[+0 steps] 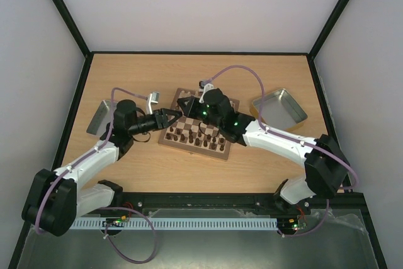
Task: Set up the chess pieces on the board
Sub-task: Place the chess piece on the chessboard.
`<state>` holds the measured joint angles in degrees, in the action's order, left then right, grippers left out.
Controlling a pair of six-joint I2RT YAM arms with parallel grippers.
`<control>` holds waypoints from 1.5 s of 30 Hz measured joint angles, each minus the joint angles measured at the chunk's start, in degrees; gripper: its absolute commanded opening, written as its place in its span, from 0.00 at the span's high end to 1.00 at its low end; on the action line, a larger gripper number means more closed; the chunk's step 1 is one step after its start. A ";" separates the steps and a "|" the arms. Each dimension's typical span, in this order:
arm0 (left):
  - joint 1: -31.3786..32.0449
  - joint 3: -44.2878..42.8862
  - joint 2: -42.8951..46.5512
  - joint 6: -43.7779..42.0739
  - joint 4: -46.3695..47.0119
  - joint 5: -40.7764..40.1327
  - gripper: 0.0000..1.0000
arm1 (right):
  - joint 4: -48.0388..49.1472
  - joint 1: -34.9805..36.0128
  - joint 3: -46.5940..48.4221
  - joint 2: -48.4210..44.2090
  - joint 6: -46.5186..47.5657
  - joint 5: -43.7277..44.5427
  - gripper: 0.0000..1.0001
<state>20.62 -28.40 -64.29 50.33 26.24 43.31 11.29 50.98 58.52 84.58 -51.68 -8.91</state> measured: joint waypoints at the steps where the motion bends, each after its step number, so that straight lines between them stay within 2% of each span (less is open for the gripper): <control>1: 0.00 -0.26 -0.13 0.02 0.20 0.24 0.58 | 0.04 0.00 -0.07 -0.20 -0.02 -0.48 0.90; 5: 0.00 -1.51 -0.31 -0.22 0.57 0.68 0.58 | 0.15 0.00 -0.15 -0.35 0.00 -2.69 0.90; 12: 0.37 -3.63 0.24 -4.59 -2.49 1.27 0.80 | 0.13 -0.02 -0.55 -1.11 0.33 -4.59 0.90; 18: 0.96 -5.62 2.23 -11.41 -7.85 0.90 0.89 | -0.37 -0.02 -0.61 -2.38 1.53 -6.29 0.88; 20: 1.09 -5.81 3.23 -13.55 -9.40 0.76 0.90 | -0.92 -0.02 -0.61 -2.93 2.16 -7.15 0.81; 23: 1.51 -6.51 4.63 -16.74 -11.67 1.11 0.92 | -2.86 -0.02 -0.61 -4.44 3.48 -8.52 0.63; 25: 1.95 -7.23 5.57 -19.23 -13.07 1.97 0.92 | -4.70 -0.17 -0.42 -5.88 4.52 -9.79 0.54; 30: 2.62 -11.74 6.97 -28.68 -21.16 5.64 0.91 | -8.96 -2.12 1.51 -8.76 6.95 -16.55 0.48; 33: 2.91 -17.09 7.43 -35.82 -27.06 9.05 0.91 | -10.67 -3.72 3.17 -10.36 8.98 -22.32 0.51; 36: 3.02 -20.96 8.28 -40.98 -30.62 12.31 0.93 | -12.33 -4.37 5.35 -11.39 11.02 -27.65 0.58; 39: 3.15 -23.41 8.17 -44.85 -33.33 15.06 0.93 | -13.35 -4.37 6.54 -12.28 12.81 -32.09 0.74; 45: 3.21 -26.23 6.25 -50.38 -40.48 18.40 0.94 | -15.32 -4.55 6.64 -13.03 15.37 -37.53 0.95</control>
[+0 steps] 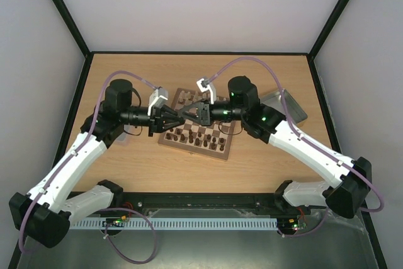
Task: Set up the chess pieces on the board
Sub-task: Place the chess piece on the chessboard.
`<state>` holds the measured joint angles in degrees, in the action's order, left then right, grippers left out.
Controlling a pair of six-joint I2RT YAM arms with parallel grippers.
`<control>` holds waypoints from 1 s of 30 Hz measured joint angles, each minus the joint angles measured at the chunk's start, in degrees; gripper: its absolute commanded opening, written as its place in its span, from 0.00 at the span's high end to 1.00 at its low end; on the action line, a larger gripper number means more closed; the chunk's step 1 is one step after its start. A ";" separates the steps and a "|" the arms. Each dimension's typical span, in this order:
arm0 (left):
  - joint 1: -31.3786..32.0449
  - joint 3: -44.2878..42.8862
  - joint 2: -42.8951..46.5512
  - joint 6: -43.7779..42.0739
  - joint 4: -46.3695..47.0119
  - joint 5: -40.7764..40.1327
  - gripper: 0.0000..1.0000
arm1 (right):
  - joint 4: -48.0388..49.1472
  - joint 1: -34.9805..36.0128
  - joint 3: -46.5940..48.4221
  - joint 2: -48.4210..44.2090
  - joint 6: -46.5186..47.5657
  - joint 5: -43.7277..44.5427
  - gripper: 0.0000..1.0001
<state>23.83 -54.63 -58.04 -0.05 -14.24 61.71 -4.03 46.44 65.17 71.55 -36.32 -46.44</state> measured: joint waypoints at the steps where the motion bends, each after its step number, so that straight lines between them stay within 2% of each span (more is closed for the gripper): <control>1: 0.00 0.00 -0.17 -0.59 -0.76 0.20 0.93 | -0.17 0.02 0.00 0.00 0.26 -0.42 0.97; 3: 0.07 -0.02 -0.37 -1.73 -1.97 0.37 0.84 | -0.96 0.02 0.00 0.00 0.79 -0.96 0.98; 5: 0.13 -0.07 -0.35 -2.34 -2.69 0.17 0.56 | -1.46 0.02 0.00 0.02 1.42 -0.92 0.98; 6: 0.26 -0.07 -0.37 -2.56 -2.91 -0.31 0.47 | -1.73 0.04 0.00 0.02 1.75 -0.68 0.98; 8: 0.26 -0.07 -0.39 -2.14 -3.50 -2.32 0.35 | -2.40 0.04 0.02 0.02 2.75 0.50 0.98; 10: 0.26 -0.02 -0.44 -0.81 -3.76 -6.56 0.29 | -3.50 0.09 0.28 0.35 4.02 3.26 0.98; 12: 0.26 0.37 -0.28 0.26 -3.63 -12.15 0.25 | -4.39 0.11 0.87 1.42 5.62 7.85 0.98; 16: -0.76 3.96 1.97 4.52 -3.13 -28.52 0.23 | -5.09 0.55 1.29 5.97 9.29 20.46 0.98; 18: -2.01 5.75 3.45 6.62 -2.95 -35.56 0.22 | -5.66 1.07 1.75 10.40 11.13 28.04 0.98; 22: -5.11 8.31 6.86 10.32 -1.95 -49.13 0.21 | -7.76 2.99 2.93 19.45 13.55 37.73 0.98; 26: -7.21 9.88 8.72 12.48 0.24 -56.22 0.21 | -10.38 4.90 4.76 27.39 14.99 43.36 0.97; 30: -7.80 10.78 8.70 13.40 1.27 -58.53 0.21 | -12.76 5.90 6.99 32.22 15.80 45.07 0.95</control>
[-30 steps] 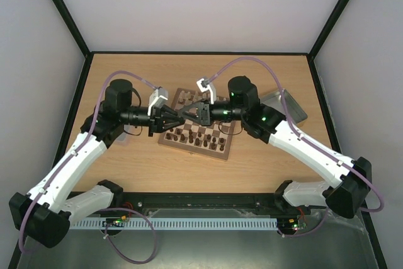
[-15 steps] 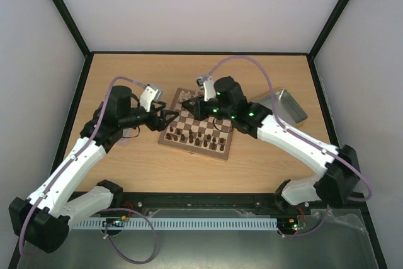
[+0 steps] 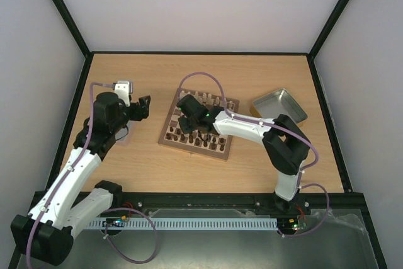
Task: Set up the chess pieces on the board
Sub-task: Place the chess piece on the chessboard.
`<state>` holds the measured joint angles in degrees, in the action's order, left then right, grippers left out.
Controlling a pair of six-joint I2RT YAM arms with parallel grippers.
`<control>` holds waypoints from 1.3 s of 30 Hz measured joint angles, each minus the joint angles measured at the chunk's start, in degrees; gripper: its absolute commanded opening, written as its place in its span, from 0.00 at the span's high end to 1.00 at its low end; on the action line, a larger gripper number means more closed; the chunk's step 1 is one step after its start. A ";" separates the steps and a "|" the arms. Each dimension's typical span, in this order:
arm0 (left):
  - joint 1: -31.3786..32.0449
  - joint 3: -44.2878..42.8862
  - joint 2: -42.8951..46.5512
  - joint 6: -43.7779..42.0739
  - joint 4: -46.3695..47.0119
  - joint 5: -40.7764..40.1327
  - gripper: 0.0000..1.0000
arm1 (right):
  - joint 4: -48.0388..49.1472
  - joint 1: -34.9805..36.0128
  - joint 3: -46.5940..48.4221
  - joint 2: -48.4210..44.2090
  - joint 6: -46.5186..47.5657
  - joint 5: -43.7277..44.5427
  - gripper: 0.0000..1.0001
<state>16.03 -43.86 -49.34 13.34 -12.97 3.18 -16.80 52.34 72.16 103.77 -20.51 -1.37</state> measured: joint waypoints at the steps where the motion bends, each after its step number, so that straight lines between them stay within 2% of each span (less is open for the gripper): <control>1: 0.00 0.02 -0.07 0.11 0.00 -0.26 0.21 | -0.68 0.20 0.94 1.05 0.20 0.26 0.95; 8: 0.00 0.02 -0.09 0.26 0.44 -0.74 0.21 | -2.78 0.57 5.42 5.27 1.05 0.33 0.94; 16: 0.00 0.48 -0.09 0.26 0.59 -0.70 0.21 | -5.66 0.66 6.12 7.32 1.25 0.04 0.92; 39: 0.00 0.57 0.11 0.26 0.63 -0.61 0.21 | -8.74 1.01 7.30 8.15 0.72 -2.25 0.74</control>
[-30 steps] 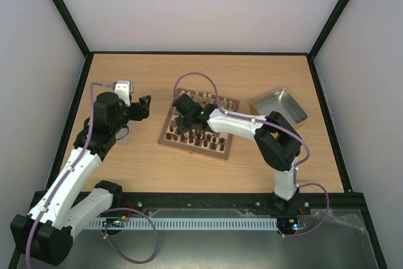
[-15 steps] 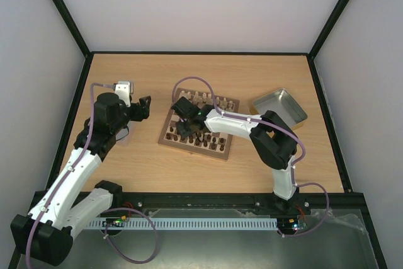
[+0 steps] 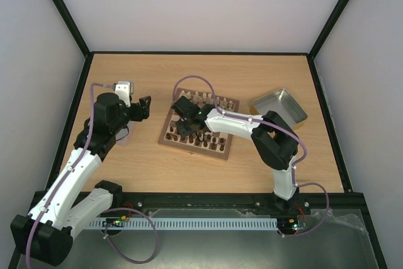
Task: Set up the chess pieces on the board
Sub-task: Place the chess piece on the chessboard.
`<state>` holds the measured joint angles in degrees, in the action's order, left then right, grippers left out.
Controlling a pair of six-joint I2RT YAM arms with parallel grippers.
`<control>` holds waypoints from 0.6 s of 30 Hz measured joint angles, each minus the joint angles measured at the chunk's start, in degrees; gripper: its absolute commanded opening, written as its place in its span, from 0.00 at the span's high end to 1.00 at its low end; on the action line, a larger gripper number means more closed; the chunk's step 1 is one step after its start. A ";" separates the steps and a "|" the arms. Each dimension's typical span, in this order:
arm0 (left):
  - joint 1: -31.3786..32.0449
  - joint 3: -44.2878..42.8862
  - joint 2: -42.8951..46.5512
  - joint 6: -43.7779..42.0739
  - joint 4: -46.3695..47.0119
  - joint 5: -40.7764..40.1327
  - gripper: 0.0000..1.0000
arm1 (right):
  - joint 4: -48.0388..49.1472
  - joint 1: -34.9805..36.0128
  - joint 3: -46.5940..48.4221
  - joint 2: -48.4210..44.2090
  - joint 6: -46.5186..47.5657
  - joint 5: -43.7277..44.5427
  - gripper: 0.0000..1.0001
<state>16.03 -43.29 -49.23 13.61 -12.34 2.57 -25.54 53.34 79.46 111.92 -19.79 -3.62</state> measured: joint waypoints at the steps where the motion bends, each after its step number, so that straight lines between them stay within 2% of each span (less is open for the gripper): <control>1: 0.00 0.00 0.02 0.00 0.00 0.00 0.21 | -0.04 0.00 0.00 -0.31 -0.33 0.37 0.74; 6: 0.00 0.02 0.28 0.00 0.00 0.02 0.21 | -0.83 -0.09 0.28 -1.68 -1.79 1.75 0.73; 18: 0.00 0.26 0.59 0.00 0.02 0.20 0.21 | -2.71 -0.98 0.35 -2.86 -3.78 1.79 0.86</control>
<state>16.03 -43.03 -48.64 13.61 -12.32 2.76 -28.25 52.36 79.81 109.06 -23.57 -1.83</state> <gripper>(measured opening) 0.791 0.170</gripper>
